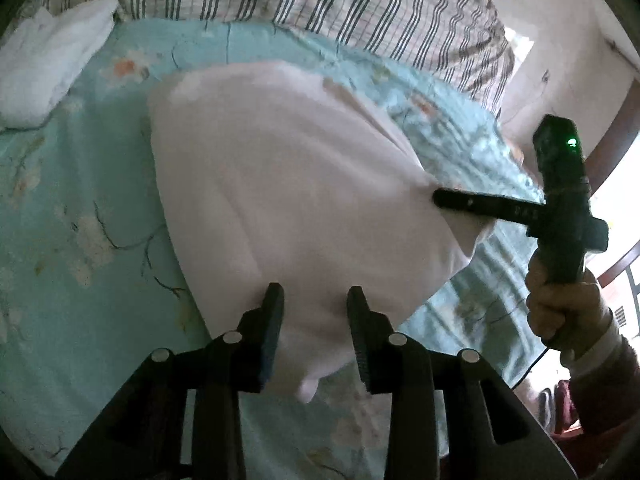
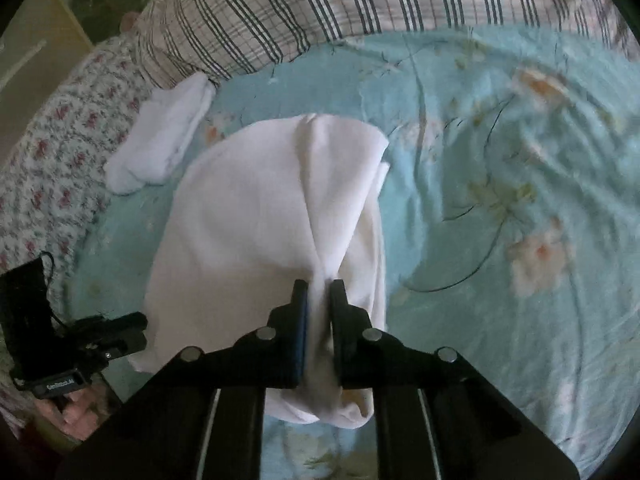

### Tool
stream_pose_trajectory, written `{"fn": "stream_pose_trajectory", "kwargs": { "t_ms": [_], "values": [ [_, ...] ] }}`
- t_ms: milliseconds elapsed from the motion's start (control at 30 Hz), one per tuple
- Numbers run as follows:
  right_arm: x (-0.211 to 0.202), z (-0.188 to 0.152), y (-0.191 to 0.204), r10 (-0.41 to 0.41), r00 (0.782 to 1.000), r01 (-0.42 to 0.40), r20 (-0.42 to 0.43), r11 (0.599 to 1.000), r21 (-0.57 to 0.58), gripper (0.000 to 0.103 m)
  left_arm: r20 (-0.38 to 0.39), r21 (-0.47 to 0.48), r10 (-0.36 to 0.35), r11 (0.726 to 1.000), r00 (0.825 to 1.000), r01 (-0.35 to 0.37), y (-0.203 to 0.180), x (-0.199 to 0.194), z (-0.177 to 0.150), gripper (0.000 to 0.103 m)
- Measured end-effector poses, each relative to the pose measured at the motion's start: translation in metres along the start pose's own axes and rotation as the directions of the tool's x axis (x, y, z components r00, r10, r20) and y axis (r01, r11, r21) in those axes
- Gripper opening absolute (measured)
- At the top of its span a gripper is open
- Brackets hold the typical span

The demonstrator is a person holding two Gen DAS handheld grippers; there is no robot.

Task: Fold large clothes

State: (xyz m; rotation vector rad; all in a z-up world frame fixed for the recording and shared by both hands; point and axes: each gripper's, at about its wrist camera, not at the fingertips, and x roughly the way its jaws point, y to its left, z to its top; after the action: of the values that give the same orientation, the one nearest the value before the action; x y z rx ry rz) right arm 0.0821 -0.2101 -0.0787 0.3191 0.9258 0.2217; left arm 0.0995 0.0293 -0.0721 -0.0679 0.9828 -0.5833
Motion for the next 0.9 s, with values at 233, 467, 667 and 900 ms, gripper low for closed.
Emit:
{"fn": "stream_pose_trajectory", "kwargs": {
  "t_ms": [233, 467, 667, 900],
  "values": [
    [0.021, -0.009, -0.017, -0.012, 0.999, 0.018, -0.051, 0.993, 0.115, 0.016, 0.029, -0.018, -0.022, 1.000, 0.999, 0.022, 0.005, 0.000, -0.005, 0.032],
    [-0.006, -0.001, 0.029, 0.066, 0.997, -0.066, 0.030, 0.998, -0.009, 0.022, 0.033, -0.006, 0.011, 1.000, 0.999, -0.011, -0.001, 0.002, -0.005, 0.032],
    [0.040, -0.020, -0.004, 0.011, 0.998, -0.005, -0.070, 0.997, 0.080, 0.000, 0.027, -0.016, 0.003, 1.000, 1.000, -0.002, -0.001, 0.002, -0.006, 0.032],
    [0.031, -0.027, -0.015, 0.049, 0.997, -0.041, -0.066, 0.992, 0.123, 0.000, 0.007, -0.029, 0.021, 0.999, 1.000, -0.021, -0.004, -0.002, -0.004, 0.032]
  ]
}}
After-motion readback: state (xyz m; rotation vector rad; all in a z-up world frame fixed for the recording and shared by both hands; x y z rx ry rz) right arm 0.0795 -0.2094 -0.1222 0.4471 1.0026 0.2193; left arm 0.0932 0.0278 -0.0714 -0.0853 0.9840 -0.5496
